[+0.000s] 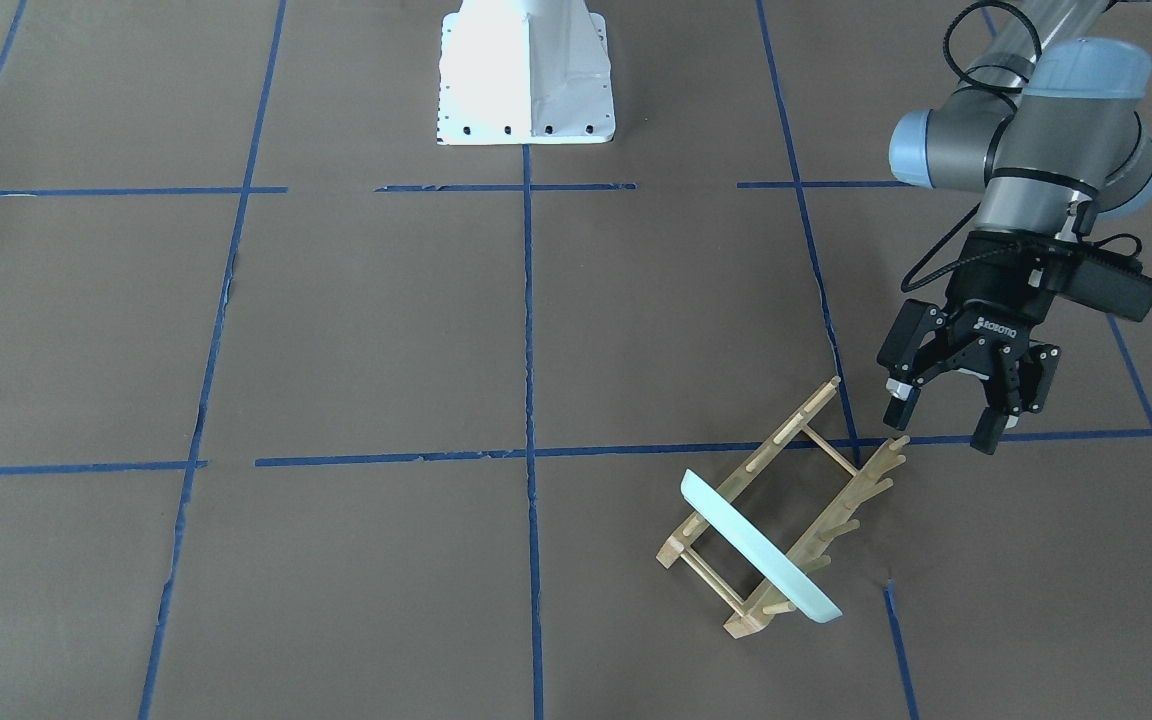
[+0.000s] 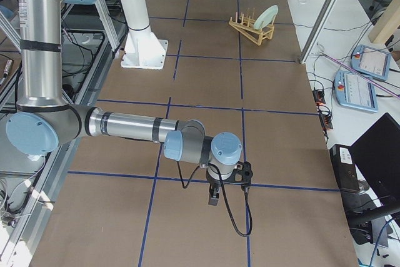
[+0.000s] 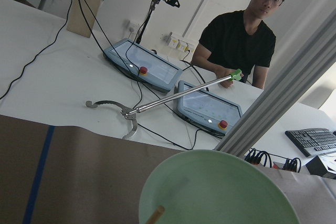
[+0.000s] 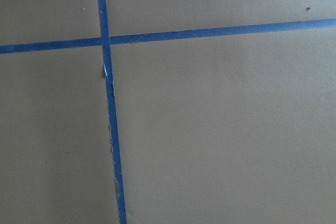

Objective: Place plate on rack
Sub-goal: 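Open the left gripper and withdraw it away from the plate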

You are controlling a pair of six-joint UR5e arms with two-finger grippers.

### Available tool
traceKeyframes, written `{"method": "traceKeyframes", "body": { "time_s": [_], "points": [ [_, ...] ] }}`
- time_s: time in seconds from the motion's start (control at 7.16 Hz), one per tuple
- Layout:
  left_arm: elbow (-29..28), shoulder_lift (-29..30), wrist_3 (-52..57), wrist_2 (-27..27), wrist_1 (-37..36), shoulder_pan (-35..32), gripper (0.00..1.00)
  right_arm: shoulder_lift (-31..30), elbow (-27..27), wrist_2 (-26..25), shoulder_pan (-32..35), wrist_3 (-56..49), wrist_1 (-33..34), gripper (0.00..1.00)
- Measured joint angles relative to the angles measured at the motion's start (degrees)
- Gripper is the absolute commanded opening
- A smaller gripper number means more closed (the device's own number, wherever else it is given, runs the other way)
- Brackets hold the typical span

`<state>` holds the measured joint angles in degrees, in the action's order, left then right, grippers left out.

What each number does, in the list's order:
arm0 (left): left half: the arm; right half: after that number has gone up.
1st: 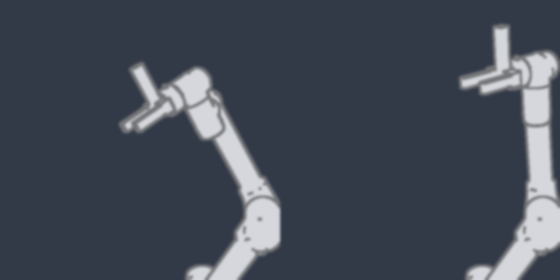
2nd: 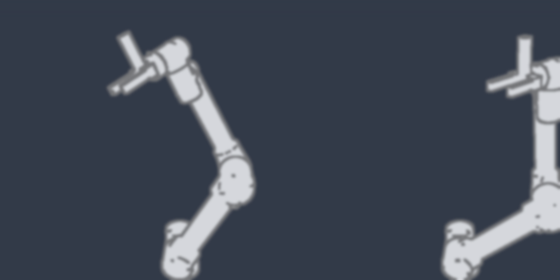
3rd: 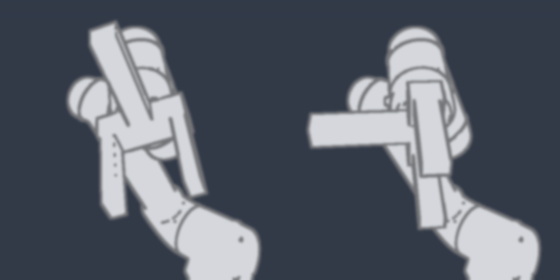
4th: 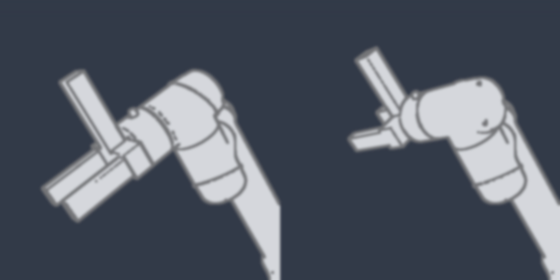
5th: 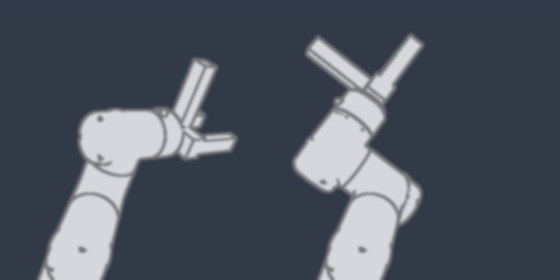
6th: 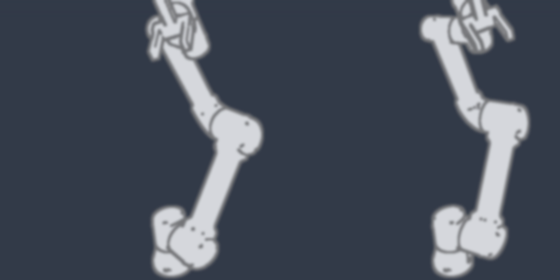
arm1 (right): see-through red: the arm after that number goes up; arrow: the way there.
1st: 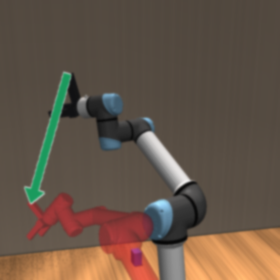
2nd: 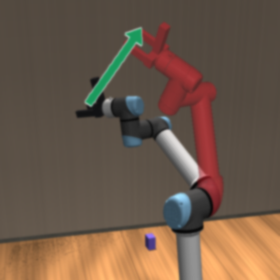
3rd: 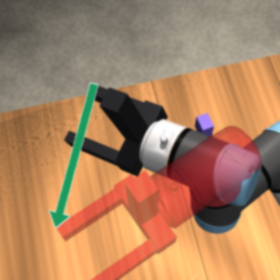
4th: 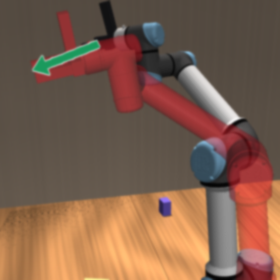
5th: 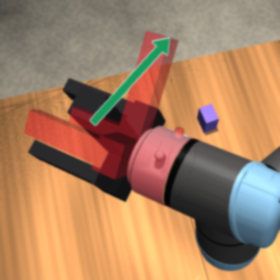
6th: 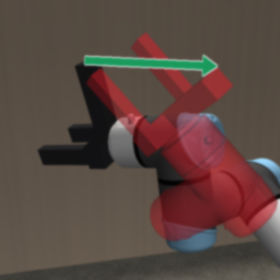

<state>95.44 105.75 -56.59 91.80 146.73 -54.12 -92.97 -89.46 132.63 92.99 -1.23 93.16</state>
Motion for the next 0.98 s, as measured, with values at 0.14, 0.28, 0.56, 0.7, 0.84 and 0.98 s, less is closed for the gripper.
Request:
{"method": "traceKeyframes", "body": {
  "time_s": [0.14, 0.28, 0.56, 0.7, 0.84, 0.98],
  "points": [
    [2.1, -1.2, 6.6, 1.4, -5.2, -1.8, 1.0, 0.0, 0.0, 0.0, 0.0, 0.0, 0.0, 1.0],
    [3.9, -1.6, 12.6, 4.1, -11.4, -4.3, 1.0, 0.0, 0.0, 0.0, 0.0, 0.0, 0.0, 1.0],
    [5.8, -1.4, 20.9, 11.5, -22.6, -9.5, 1.0, 0.0, 0.0, 0.0, 0.0, 0.0, 0.0, 1.0],
    [6.1, -1.3, 25.6, 16.5, -28.5, -12.8, 1.0, 0.0, 0.0, 0.0, 0.0, 0.0, 0.0, 1.0],
    [6.2, -1.1, 31.0, 20.8, -34.7, -15.9, 1.0, 0.0, 0.0, 0.0, 0.0, 0.0, 0.0, 1.0],
    [6.0, -0.9, 35.3, 23.7, -40.0, -18.3, 1.0, 0.0, 0.0, 0.0, 0.0, 0.0, 0.0, 1.0]
  ]
}}
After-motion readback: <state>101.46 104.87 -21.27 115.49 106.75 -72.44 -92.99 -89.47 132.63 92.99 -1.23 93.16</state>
